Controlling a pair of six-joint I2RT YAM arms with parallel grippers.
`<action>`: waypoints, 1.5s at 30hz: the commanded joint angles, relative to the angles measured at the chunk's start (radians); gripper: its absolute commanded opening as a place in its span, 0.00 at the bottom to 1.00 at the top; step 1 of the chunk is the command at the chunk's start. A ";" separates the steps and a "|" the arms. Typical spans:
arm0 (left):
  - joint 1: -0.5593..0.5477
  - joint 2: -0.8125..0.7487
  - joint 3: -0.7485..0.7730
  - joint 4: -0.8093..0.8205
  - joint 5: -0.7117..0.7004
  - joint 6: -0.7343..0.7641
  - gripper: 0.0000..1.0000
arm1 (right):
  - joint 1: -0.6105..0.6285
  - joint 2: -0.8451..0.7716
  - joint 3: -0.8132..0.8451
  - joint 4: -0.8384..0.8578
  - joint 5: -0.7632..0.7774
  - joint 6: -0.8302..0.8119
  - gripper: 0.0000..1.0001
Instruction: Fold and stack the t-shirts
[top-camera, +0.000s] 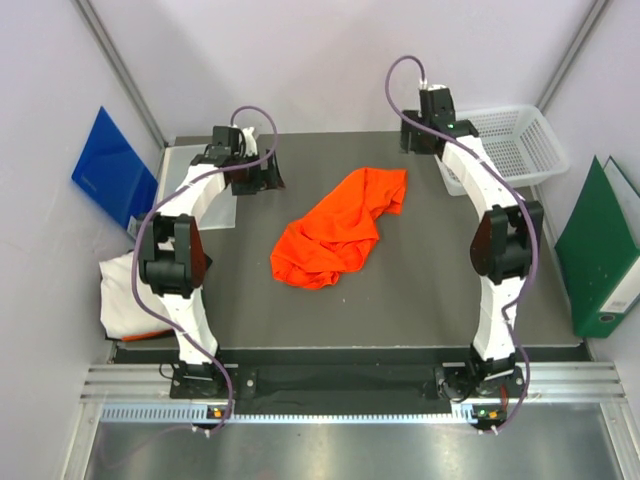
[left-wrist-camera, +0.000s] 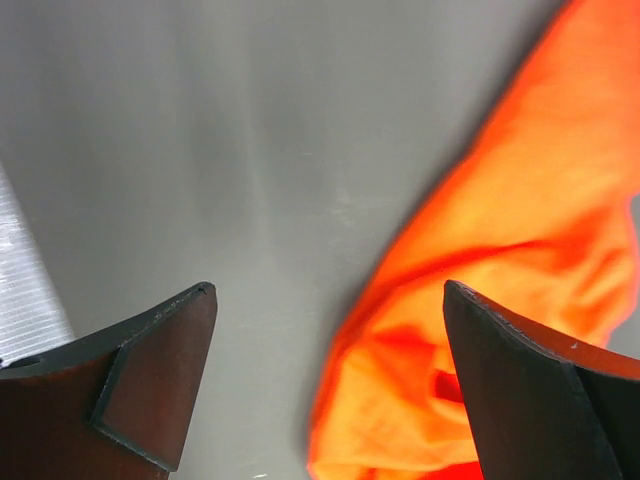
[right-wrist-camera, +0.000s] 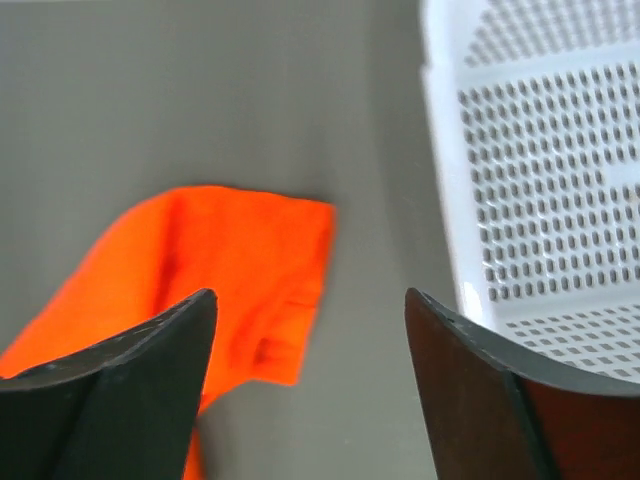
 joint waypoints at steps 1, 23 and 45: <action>-0.008 -0.007 0.013 0.059 0.122 -0.102 0.99 | 0.038 -0.107 -0.045 -0.008 -0.117 0.035 0.81; -0.459 0.014 0.180 -0.332 -0.297 0.175 0.99 | 0.090 -0.276 -0.531 -0.079 -0.471 0.196 0.84; -0.602 0.083 0.065 -0.404 -0.583 0.076 0.00 | 0.092 -0.318 -0.628 -0.064 -0.578 0.230 0.80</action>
